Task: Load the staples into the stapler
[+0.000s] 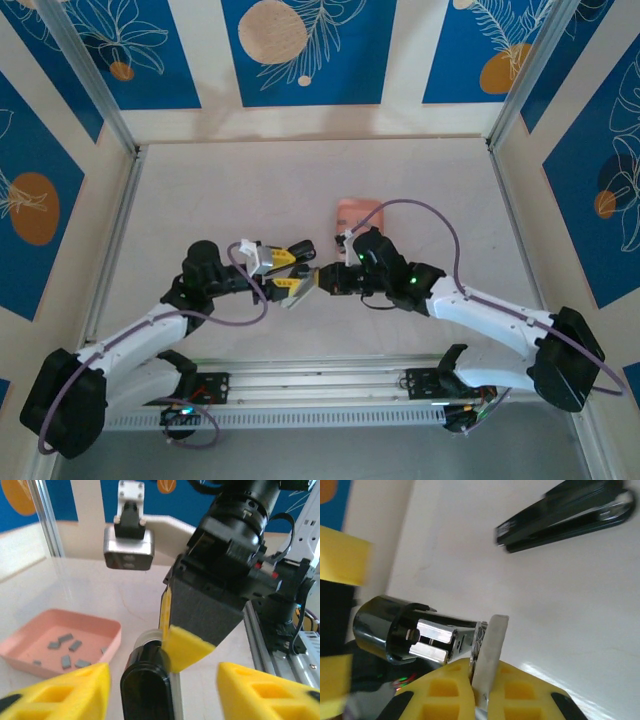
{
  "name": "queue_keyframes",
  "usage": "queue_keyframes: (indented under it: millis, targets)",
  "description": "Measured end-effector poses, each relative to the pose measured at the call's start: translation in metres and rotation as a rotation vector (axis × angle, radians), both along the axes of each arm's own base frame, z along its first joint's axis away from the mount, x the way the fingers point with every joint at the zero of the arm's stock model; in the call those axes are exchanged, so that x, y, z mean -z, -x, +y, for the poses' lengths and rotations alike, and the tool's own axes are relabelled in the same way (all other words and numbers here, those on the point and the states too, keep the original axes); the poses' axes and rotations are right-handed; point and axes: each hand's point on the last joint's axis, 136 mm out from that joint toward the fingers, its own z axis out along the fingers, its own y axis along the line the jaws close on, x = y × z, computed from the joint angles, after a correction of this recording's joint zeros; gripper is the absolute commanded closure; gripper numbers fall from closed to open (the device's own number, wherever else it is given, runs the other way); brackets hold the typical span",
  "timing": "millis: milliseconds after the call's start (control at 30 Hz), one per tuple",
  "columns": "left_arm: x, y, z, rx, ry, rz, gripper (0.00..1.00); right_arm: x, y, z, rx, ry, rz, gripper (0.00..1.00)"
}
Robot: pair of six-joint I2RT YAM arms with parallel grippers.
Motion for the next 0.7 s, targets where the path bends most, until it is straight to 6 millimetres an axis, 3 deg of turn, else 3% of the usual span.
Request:
queue_keyframes:
  millis: [100, 200, 467, 700]
  targets:
    - [-0.016, 0.001, -0.001, 0.003, 0.0, -0.06, 0.35, -0.002, -0.007, -0.016, 0.054, 0.122, -0.034, 1.0]
    - [-0.018, 0.005, -0.001, 0.007, -0.018, -0.095, 0.34, -0.003, -0.004, -0.027, 0.066, 0.221, -0.064, 1.0]
    - [0.001, 0.005, -0.011, 0.042, -0.131, -0.105, 0.35, -0.011, 0.017, -0.023, -0.036, 0.327, -0.151, 1.0]
    - [0.026, 0.013, -0.03, 0.119, -0.191, -0.072, 0.48, -0.012, 0.021, -0.019, -0.069, 0.332, -0.17, 1.0]
